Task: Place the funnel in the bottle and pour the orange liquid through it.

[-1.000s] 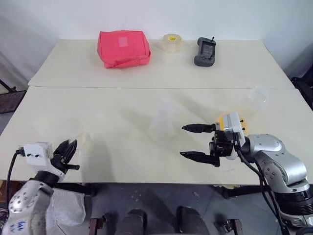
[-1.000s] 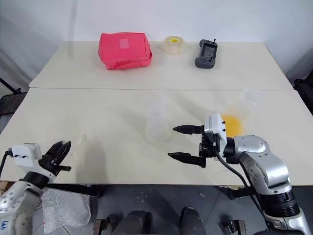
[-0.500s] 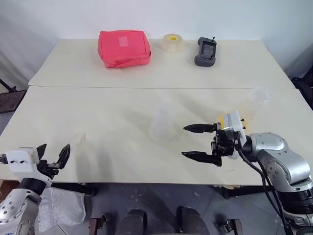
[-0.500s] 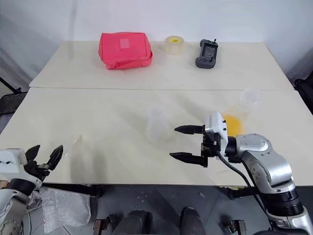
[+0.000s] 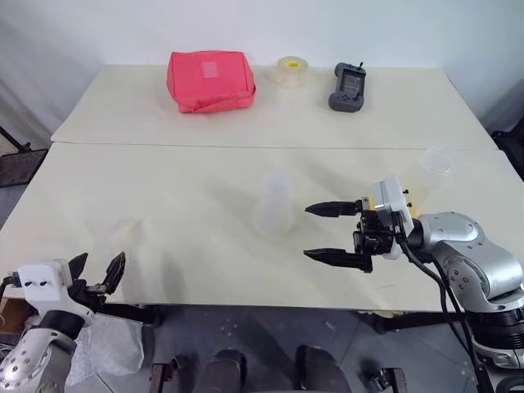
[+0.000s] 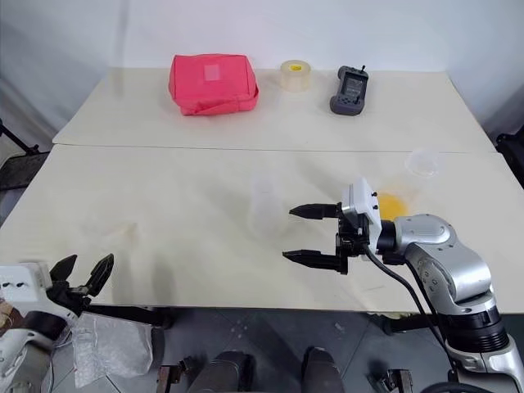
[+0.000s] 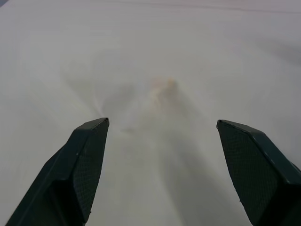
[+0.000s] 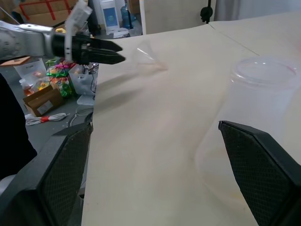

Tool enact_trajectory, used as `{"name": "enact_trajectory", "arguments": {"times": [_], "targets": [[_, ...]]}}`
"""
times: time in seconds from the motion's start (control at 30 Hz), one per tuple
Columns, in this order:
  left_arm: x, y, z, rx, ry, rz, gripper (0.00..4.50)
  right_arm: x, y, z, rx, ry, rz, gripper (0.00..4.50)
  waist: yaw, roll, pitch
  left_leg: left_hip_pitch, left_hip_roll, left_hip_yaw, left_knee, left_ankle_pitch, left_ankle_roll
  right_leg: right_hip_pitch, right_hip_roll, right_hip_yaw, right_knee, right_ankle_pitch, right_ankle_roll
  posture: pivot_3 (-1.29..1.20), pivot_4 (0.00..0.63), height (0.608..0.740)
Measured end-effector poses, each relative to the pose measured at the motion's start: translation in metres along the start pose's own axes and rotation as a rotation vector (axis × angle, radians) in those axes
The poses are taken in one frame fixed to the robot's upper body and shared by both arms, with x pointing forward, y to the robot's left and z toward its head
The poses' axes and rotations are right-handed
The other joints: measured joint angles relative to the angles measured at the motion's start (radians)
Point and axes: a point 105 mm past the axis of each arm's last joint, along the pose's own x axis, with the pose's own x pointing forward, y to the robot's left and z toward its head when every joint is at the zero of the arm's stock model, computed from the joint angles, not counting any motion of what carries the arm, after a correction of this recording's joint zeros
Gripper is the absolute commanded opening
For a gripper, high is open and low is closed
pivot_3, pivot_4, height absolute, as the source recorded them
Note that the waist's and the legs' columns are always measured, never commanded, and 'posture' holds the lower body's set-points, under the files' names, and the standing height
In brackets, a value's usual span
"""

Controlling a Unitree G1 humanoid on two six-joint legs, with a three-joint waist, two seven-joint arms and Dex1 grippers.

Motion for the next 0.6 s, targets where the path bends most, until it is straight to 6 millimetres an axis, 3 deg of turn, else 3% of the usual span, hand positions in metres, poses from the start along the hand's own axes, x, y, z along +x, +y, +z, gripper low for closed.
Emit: {"name": "enact_trajectory", "arguments": {"times": [0.27,0.43,0.6], "targets": [[0.022,0.017,0.003,0.024,-0.005,0.006,3.9,-0.002,0.001,-0.002,0.002,0.012,0.003,4.5,-0.002,0.0,0.0,0.0,0.0,0.0,0.0,0.0,0.0,-0.001,0.0,0.0,0.002,0.0,0.0,0.0,0.15,0.74],[0.021,0.031,0.01,0.035,-0.024,0.051,3.9,-0.009,0.001,-0.007,0.014,0.026,-0.02,4.5,-0.002,0.0,0.0,0.0,0.0,0.0,-0.001,0.0,0.0,-0.001,0.0,0.0,0.003,0.0,0.001,0.0,0.15,0.74],[0.025,0.029,0.01,0.02,-0.033,0.054,3.9,-0.013,0.0,-0.005,-0.001,0.02,-0.035,4.5,-0.002,0.0,0.0,0.0,0.0,0.0,-0.001,0.0,0.0,-0.001,0.0,0.0,0.003,0.0,0.001,0.0,0.15,0.74]]}}
